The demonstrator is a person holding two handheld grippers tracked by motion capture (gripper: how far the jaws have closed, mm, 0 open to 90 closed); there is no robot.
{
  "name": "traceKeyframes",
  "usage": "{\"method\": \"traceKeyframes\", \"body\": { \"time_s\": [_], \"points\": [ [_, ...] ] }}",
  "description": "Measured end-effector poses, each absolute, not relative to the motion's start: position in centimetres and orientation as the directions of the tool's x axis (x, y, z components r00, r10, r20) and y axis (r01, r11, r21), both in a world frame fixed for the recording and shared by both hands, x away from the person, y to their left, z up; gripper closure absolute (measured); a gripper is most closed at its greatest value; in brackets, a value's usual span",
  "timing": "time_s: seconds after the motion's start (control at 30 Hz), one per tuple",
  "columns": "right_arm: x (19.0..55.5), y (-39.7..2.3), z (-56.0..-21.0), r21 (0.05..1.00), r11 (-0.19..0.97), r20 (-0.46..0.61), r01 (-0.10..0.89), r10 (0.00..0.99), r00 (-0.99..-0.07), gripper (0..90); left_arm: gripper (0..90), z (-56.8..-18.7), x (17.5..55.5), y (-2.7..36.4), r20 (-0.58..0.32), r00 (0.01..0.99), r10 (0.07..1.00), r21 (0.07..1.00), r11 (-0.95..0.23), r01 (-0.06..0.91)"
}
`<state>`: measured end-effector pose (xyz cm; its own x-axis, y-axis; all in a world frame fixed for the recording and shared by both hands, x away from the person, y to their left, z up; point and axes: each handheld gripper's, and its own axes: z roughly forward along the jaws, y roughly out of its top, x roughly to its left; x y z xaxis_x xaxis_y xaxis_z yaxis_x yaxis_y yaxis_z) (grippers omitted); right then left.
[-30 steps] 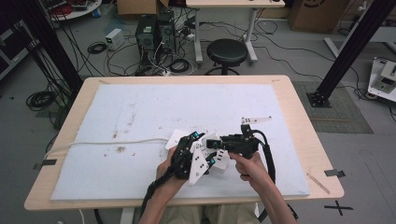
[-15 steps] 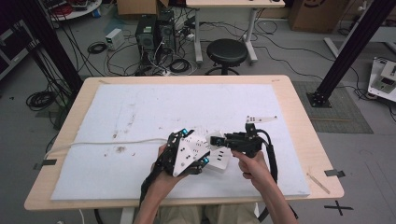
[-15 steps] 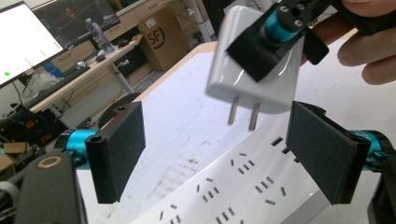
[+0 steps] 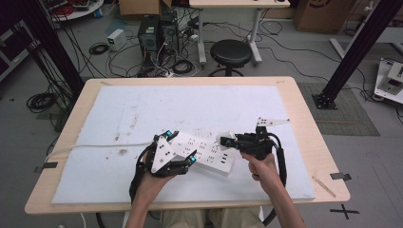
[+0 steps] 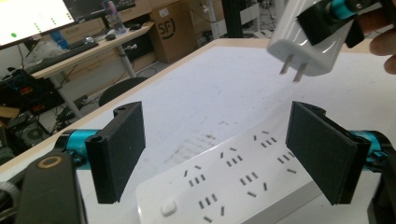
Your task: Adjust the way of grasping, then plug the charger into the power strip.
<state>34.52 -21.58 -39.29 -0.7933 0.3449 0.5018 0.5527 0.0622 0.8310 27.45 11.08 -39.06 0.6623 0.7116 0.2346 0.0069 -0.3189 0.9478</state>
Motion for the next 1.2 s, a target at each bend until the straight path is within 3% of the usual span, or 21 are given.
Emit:
{"method": "traceKeyframes", "body": {
  "time_s": [0.33,0.4,0.63,0.67,0.9,1.2],
  "points": [
    [34.1,-22.6,-39.0,0.861,0.067,0.441,0.504,0.396,-0.806,63.1,20.3,-38.8,27.1,14.9,0.180,0.580,0.794,0.964,-0.260,0.056],
    [33.9,-23.3,-39.0,0.869,0.056,0.432,0.492,0.400,-0.808,63.1,20.6,-38.5,26.6,17.5,0.154,0.523,0.838,0.971,-0.226,0.076],
    [33.7,-24.4,-38.8,0.872,0.042,0.430,0.488,0.411,-0.804,63.1,20.6,-38.4,26.2,19.5,0.137,0.481,0.866,0.974,-0.206,0.093],
    [33.7,-24.4,-38.8,0.872,0.042,0.430,0.488,0.411,-0.804,63.1,20.6,-38.4,26.0,21.2,0.106,0.447,0.888,0.978,-0.174,0.114],
    [33.5,-25.4,-38.6,0.887,0.019,0.409,0.461,0.430,-0.805,63.1,21.3,-38.6,25.5,23.3,0.059,0.398,0.915,0.981,-0.127,0.146],
    [33.5,-25.6,-38.8,0.887,0.139,0.333,0.441,0.468,-0.818,63.1,22.7,-38.7,24.5,23.9,0.042,0.386,0.921,0.981,-0.111,0.158]
  ]
}}
